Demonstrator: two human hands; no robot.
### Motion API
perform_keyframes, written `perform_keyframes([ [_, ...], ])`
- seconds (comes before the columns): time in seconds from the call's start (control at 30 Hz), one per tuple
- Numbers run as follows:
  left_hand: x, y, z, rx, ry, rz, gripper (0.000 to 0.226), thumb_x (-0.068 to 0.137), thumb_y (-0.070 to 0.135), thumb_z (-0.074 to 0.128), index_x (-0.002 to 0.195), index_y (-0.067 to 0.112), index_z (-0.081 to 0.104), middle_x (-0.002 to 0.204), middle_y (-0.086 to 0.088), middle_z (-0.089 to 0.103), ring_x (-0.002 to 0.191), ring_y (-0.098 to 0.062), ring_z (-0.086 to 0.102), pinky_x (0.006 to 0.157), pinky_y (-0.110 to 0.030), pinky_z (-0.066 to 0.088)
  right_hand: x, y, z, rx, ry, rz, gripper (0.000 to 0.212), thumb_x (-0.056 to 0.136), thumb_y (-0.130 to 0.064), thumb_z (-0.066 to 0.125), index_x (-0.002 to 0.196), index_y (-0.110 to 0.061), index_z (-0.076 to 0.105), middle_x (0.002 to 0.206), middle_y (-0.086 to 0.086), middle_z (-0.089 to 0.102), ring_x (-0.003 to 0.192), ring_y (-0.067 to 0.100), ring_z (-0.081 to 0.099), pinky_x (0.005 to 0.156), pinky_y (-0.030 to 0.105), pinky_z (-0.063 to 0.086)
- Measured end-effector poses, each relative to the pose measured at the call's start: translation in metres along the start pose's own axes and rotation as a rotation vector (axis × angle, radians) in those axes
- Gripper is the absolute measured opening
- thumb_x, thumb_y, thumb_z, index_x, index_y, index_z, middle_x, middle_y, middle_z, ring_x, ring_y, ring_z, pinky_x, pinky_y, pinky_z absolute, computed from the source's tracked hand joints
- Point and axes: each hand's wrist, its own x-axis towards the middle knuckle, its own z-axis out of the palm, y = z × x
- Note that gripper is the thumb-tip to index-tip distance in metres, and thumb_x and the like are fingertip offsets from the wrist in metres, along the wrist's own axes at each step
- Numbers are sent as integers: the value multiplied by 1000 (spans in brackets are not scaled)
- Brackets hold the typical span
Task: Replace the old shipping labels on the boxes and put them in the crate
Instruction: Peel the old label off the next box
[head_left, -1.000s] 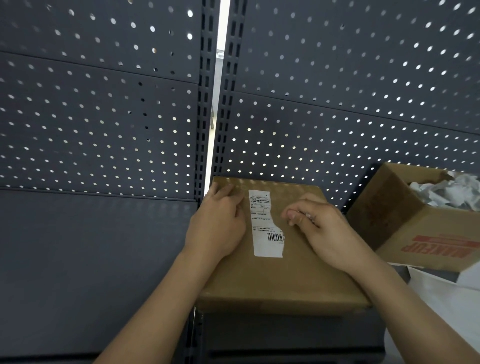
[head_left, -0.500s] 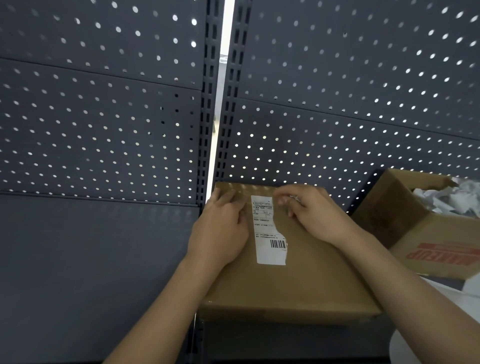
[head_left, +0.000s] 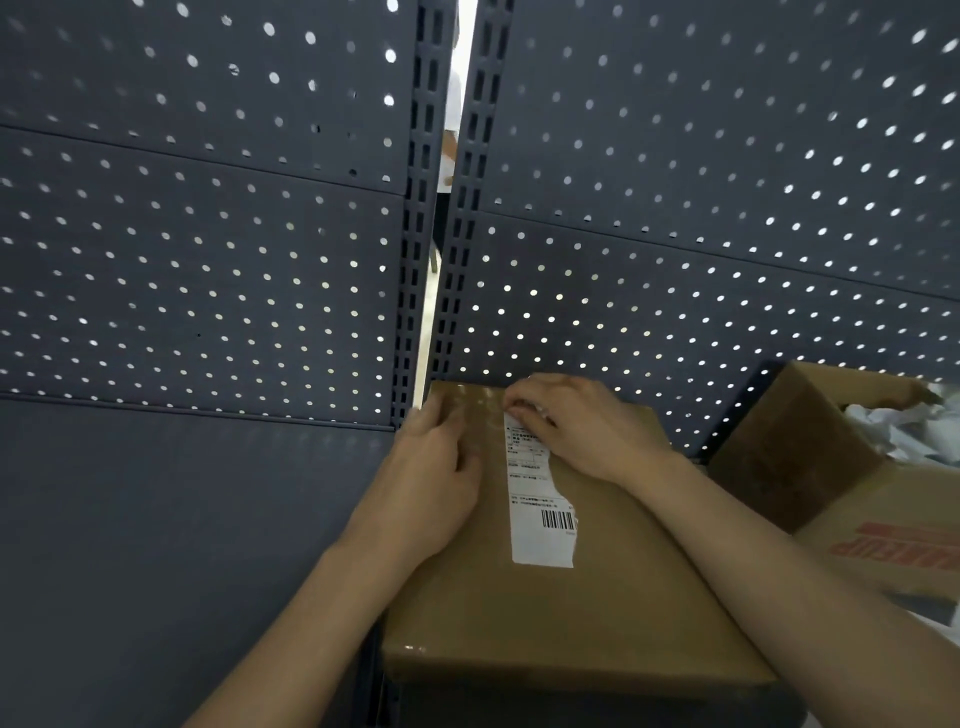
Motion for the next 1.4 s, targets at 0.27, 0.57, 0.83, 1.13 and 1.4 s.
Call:
perform_keyframes([
  [0.27, -3, -1, 3, -43, -34, -101, 51, 100, 28, 42, 150, 26, 31, 159, 20, 6, 103, -8, 56, 85, -14, 33, 3, 2, 9, 10, 17, -24, 20, 102, -29, 44, 113, -32, 60, 97, -10, 58, 86, 14, 58, 78, 39, 50],
  [0.57, -2, 4, 3, -4, -24, -124, 54, 99, 33, 42, 151, 26, 29, 160, 18, 6, 130, -13, 43, 93, -19, 31, 5, 2, 11, 22, -23, -12, 23, 100, -21, 42, 112, -33, 59, 97, -11, 54, 91, 18, 57, 80, 40, 49],
  [0.83, -4, 6, 1, 4, -11, -126, 53, 99, 33, 43, 150, 24, 31, 160, 17, 4, 131, -12, 41, 92, -19, 31, 4, 6, 11, 61, -15, 5, 15, 99, -19, 43, 97, -28, 55, 92, -7, 56, 87, 15, 55, 80, 40, 48],
  [1.13, -3, 9, 3, 61, -16, -132, 52, 100, 33, 41, 150, 20, 32, 161, 15, 3, 128, -15, 45, 99, -30, 40, 0, 4, 11, 87, 19, 10, 16, 102, -30, 41, 106, -32, 56, 97, -10, 55, 88, 15, 56, 79, 39, 49],
  [1.4, -1, 4, 4, 55, -43, -146, 55, 99, 35, 41, 151, 21, 31, 162, 13, 3, 132, -17, 42, 104, -33, 39, 9, -2, 13, -29, -30, 13, 24, 94, -10, 47, 102, -33, 51, 92, -10, 49, 86, 21, 56, 74, 40, 50],
])
